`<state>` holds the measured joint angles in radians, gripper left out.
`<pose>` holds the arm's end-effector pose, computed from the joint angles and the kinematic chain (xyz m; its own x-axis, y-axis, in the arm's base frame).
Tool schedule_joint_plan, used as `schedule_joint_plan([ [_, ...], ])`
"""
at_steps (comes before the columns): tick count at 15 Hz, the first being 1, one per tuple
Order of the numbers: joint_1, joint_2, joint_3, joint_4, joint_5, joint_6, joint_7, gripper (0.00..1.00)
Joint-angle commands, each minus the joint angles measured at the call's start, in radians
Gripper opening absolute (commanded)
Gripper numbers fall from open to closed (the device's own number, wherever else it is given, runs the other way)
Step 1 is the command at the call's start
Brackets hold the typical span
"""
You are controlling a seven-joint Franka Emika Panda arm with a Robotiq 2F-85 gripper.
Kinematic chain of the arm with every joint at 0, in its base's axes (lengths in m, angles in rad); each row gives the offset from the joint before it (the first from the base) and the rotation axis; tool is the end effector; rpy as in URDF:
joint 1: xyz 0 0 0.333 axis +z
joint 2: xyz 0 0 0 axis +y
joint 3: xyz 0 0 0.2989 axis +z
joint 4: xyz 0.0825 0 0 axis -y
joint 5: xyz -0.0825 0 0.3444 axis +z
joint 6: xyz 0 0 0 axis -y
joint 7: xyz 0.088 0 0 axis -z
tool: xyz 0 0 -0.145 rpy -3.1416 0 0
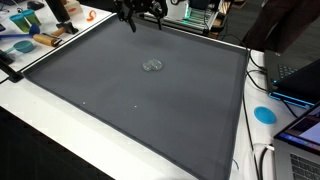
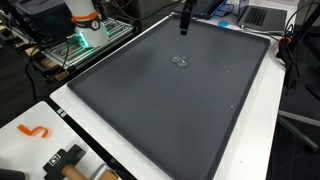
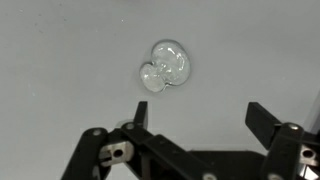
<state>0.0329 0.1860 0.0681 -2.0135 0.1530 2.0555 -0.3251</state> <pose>0.5263 0.0662 0.3208 0.9338 0.3444 -0.0972 0.3245 -0.9294 -0.1760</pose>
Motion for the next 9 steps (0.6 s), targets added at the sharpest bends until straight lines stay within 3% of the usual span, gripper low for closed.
schedule_joint_plan([
  [1, 0.009, 0.033, 0.022, -0.032, -0.075, 0.020, -0.128, 1.00],
  [6, 0.015, 0.076, 0.048, -0.051, -0.207, 0.052, -0.277, 1.00],
  [9, 0.020, 0.095, 0.056, -0.077, -0.229, 0.124, -0.276, 1.00],
])
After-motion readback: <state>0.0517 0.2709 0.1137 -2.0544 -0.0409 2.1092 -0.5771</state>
